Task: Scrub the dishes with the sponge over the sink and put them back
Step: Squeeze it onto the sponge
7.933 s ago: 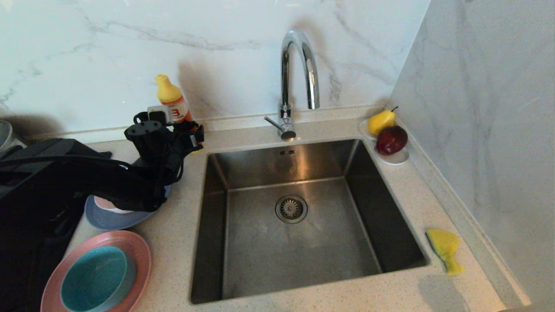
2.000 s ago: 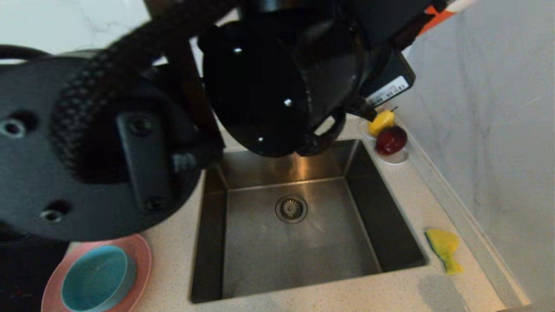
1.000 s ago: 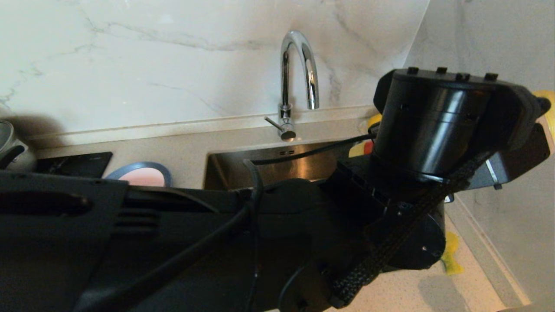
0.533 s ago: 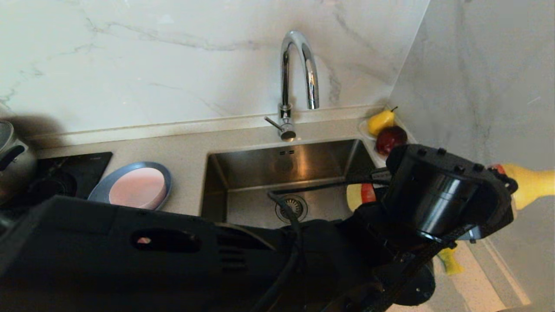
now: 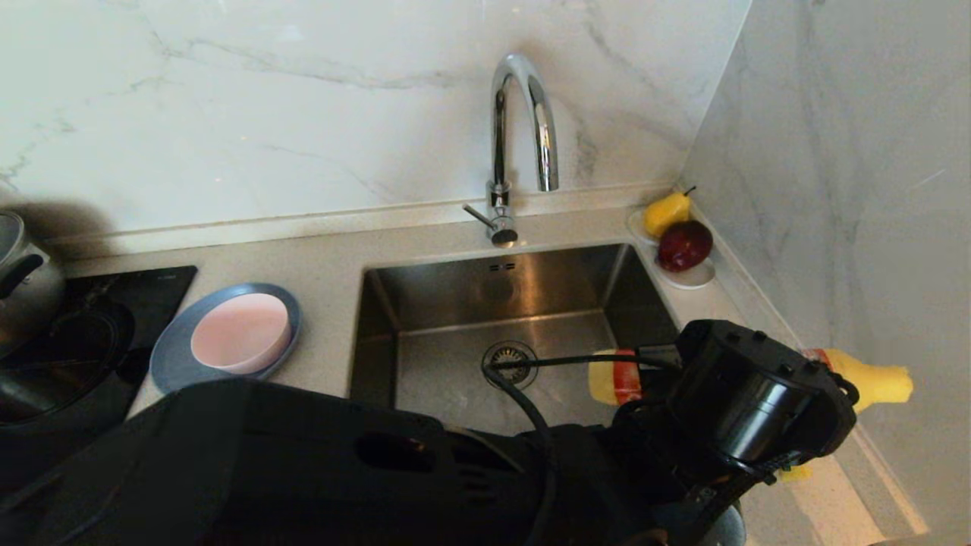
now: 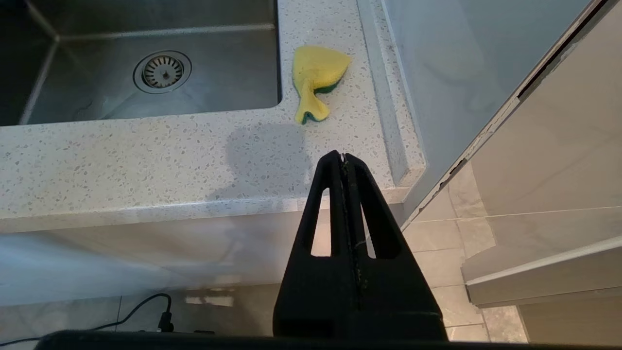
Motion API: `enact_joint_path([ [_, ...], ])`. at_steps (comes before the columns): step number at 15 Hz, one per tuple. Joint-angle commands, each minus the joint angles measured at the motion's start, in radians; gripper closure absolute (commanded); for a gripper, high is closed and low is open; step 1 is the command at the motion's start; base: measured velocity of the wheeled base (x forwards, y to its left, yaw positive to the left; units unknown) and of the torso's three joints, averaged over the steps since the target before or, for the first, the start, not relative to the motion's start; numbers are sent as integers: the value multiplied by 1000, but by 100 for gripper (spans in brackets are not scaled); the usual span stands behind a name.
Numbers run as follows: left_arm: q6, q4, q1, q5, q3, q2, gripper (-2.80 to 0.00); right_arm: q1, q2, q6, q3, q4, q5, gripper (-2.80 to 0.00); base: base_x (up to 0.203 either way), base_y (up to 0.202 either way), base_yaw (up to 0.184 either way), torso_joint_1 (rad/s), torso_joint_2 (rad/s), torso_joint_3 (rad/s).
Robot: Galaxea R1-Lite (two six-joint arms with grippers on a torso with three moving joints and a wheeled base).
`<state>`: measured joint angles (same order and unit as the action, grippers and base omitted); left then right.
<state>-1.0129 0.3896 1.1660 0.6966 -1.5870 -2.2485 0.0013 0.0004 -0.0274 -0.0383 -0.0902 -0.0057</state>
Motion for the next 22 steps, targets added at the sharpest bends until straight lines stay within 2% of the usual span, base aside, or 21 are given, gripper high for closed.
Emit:
enact_joint_path([
  [1,-15,5,0,7,-11,-46,0,0,0,0,0,0,0,0,0,0,0,0,0,0],
  [4,-40,3,3,36,-6,-75,0,1,0,0,0,0,0,0,0,0,0,0,0,0],
  [8,-70,3,3,141,-12,-130,0,0,0,0,0,0,0,0,0,0,0,0,0,0],
  [11,-78,-1,13,169,-73,-178,0,0,0,0,0,0,0,0,0,0,0,0,0,0],
  [13,-122,1,21,190,-76,-192,0,0,0,0,0,0,0,0,0,0,0,0,0,0],
  [16,-128,3,21,240,-82,-221,0,0,0,0,0,0,0,0,0,0,0,0,0,0],
  [22,-145,3,34,245,-74,-243,0,0,0,0,0,0,0,0,0,0,0,0,0,0],
])
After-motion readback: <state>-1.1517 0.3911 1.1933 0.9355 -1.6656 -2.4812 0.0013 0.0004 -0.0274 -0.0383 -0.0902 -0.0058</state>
